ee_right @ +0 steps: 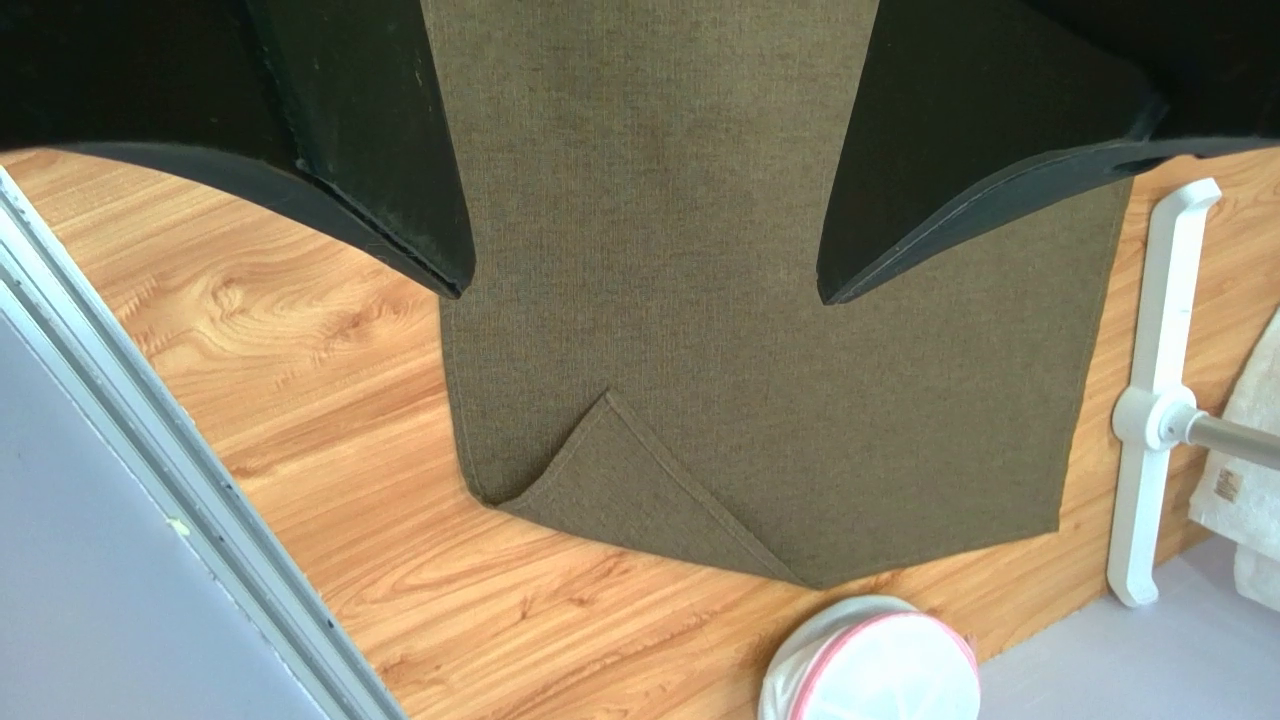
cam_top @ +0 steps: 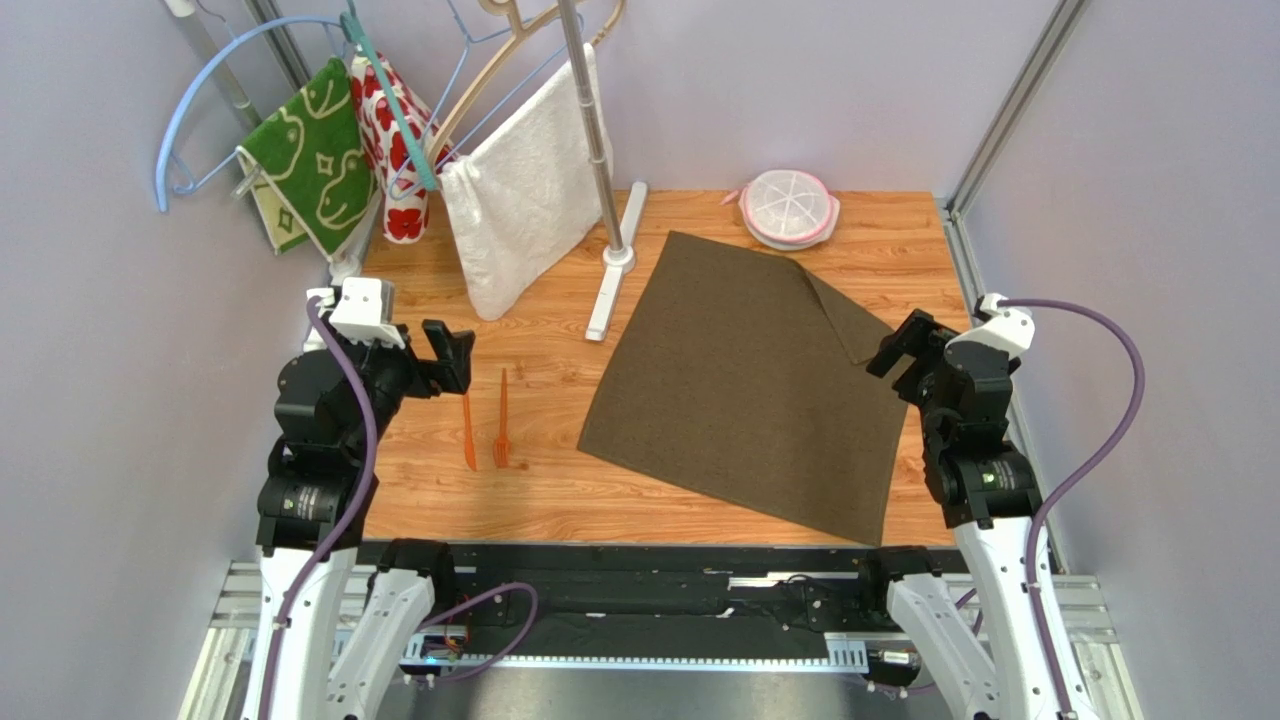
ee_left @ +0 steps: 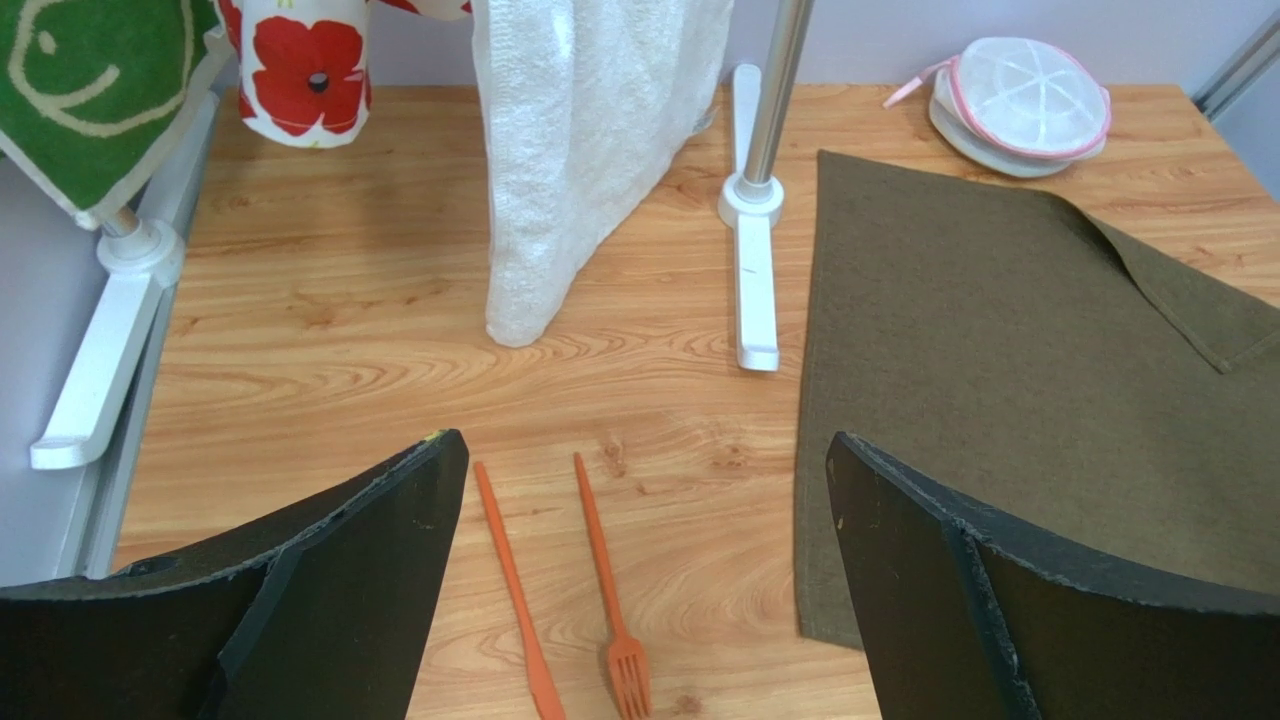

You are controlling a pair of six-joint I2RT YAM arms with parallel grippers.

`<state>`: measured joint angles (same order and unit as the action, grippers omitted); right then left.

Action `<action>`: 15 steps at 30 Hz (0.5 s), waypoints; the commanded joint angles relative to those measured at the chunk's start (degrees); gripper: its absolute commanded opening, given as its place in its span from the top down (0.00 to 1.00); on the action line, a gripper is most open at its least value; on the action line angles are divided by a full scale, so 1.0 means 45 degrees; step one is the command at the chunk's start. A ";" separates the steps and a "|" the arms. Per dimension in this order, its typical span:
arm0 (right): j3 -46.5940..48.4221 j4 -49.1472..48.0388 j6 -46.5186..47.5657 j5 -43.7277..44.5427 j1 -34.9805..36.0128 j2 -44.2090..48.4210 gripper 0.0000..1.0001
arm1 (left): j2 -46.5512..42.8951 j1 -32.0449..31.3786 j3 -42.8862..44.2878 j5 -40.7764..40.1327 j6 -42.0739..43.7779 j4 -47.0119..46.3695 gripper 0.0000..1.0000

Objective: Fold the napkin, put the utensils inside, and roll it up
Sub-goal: Flatten the napkin out

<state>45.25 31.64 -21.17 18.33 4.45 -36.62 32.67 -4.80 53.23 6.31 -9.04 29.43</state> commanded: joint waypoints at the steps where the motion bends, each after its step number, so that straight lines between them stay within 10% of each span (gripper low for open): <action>1: 0.1075 0.0585 0.0036 -0.0575 0.0027 -0.0298 0.11 | 0.0124 -0.0008 0.0046 0.0550 -0.0179 -0.0407 0.01; 15: 0.2189 0.2228 -0.0081 -0.0383 0.0008 -0.5016 0.12 | 0.1197 -0.0008 0.0123 0.0043 -0.0335 0.0275 0.01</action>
<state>53.89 40.10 -21.21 14.22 4.45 -50.09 36.12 -4.80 52.82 6.90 -9.78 29.69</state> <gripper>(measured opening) 0.887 0.990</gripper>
